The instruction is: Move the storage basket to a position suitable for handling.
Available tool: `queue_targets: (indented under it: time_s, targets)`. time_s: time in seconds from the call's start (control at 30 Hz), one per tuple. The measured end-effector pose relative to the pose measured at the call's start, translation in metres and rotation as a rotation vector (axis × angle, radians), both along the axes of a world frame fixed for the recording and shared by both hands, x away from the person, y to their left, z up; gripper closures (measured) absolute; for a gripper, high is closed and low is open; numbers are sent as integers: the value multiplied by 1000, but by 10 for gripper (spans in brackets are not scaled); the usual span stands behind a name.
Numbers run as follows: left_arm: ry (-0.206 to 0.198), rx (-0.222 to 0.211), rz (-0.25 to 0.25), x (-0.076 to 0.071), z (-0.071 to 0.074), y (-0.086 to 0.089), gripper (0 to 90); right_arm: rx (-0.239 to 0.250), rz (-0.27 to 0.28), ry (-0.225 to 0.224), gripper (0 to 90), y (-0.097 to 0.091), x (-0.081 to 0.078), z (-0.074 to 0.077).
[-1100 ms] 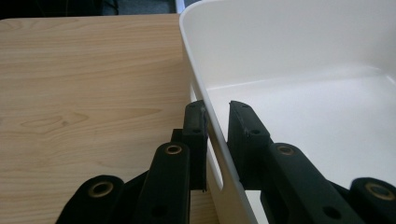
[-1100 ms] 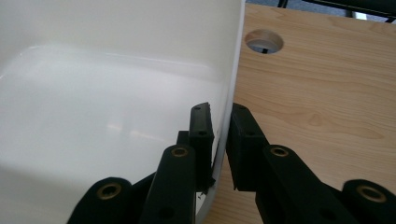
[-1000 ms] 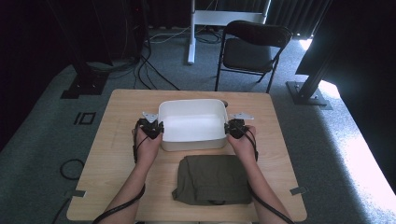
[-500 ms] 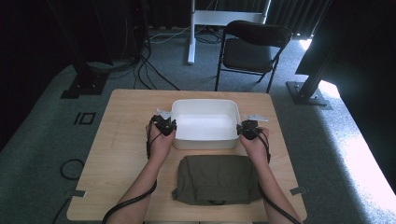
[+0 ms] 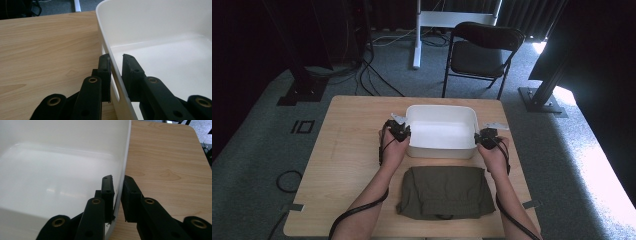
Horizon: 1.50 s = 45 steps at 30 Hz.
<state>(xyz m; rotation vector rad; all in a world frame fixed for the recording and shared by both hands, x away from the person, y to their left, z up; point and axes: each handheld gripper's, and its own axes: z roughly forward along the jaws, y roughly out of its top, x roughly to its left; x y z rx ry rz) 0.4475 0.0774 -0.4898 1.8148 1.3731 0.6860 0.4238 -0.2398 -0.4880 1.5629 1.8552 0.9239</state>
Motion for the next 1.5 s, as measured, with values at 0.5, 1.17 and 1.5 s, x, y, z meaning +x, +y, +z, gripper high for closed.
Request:
queue_targets:
  time_s: [0.5, 1.17, 1.5]
  targets:
    - [11, 16, -9, 17, 1, -17, 787, -4, -24, 15, 819, -15, 15, 1]
    - [25, 5, -15, 26, 1, -23, 782, 5, -38, 24, 829, -22, 29, 2]
    - [27, 15, -34, 15, 1, -19, 775, 3, -39, 20, 830, -20, 19, 1]
